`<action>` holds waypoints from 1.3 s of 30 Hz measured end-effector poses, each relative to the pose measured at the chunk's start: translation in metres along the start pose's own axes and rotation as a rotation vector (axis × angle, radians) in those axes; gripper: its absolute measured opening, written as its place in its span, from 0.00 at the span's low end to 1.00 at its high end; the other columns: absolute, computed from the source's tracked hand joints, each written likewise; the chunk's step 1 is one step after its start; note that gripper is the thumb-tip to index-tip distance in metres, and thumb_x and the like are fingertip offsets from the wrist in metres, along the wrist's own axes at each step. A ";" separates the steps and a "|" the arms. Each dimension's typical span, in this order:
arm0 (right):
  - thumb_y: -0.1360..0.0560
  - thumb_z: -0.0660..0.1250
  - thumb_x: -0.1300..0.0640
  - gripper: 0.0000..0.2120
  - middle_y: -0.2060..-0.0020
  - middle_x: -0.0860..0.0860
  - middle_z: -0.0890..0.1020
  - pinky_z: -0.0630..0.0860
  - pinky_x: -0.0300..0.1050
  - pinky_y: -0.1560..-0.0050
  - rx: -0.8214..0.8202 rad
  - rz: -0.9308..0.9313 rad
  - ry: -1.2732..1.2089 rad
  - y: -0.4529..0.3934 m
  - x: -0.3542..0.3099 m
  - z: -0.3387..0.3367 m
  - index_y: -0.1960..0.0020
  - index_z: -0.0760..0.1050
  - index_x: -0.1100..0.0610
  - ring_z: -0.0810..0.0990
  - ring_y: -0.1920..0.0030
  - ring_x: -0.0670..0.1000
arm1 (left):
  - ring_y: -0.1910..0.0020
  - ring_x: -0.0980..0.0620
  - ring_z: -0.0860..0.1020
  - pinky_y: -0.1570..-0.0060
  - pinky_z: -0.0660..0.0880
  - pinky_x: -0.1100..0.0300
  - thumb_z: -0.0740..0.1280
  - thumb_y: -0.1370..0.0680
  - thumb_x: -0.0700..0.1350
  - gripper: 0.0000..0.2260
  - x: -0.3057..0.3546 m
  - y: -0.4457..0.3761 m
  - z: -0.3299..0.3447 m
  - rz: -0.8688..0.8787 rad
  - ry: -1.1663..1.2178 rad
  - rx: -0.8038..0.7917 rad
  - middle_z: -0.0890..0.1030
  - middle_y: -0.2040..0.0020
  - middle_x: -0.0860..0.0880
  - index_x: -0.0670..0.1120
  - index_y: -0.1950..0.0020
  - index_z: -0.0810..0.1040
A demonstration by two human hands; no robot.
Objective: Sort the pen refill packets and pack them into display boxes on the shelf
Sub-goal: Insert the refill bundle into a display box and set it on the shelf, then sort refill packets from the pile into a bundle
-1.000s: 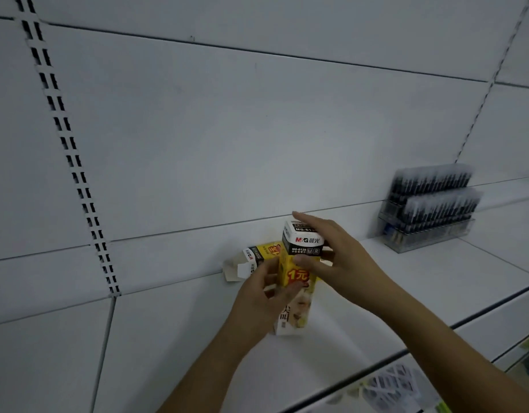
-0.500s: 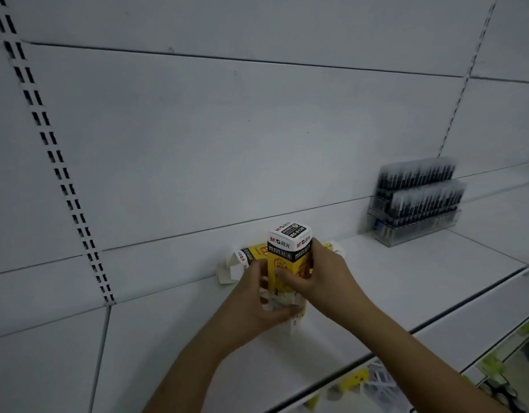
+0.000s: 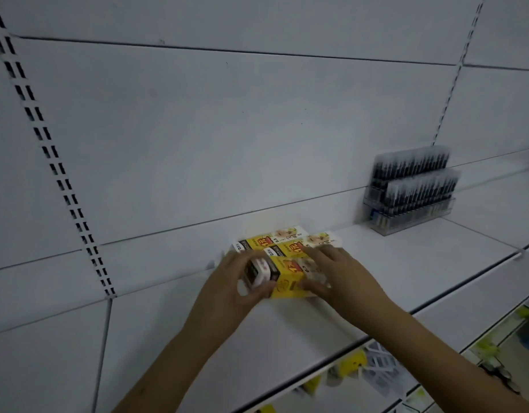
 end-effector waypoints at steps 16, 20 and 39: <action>0.21 0.61 0.55 0.22 0.28 0.52 0.70 0.65 0.50 0.30 0.143 0.099 -0.016 0.005 0.003 0.010 0.28 0.68 0.54 0.66 0.28 0.54 | 0.30 0.55 0.63 0.33 0.68 0.58 0.63 0.22 0.62 0.39 -0.024 0.044 0.034 -0.093 -0.277 -0.274 0.57 0.27 0.54 0.61 0.21 0.40; 0.19 0.60 0.52 0.20 0.30 0.51 0.71 0.66 0.43 0.35 0.272 -0.002 -0.376 -0.022 -0.086 0.000 0.28 0.68 0.54 0.68 0.31 0.50 | 0.39 0.58 0.70 0.38 0.72 0.57 0.60 0.21 0.60 0.25 -0.031 0.090 -0.036 -0.119 -0.376 -0.070 0.70 0.34 0.57 0.56 0.25 0.64; 0.20 0.63 0.51 0.18 0.40 0.50 0.79 0.67 0.29 0.55 -0.263 -0.433 -0.757 -0.039 -0.606 0.131 0.32 0.71 0.56 0.77 0.52 0.46 | 0.47 0.54 0.75 0.49 0.74 0.58 0.61 0.21 0.51 0.12 -0.118 0.363 -0.364 -0.436 -0.686 0.404 0.78 0.46 0.54 0.52 0.43 0.81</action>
Point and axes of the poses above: each hand's wrist, its own y-axis away from the middle knuckle, its own z-axis out of the palm, x = y × z, the point moved 8 cm from there along -y, towards the middle knuckle
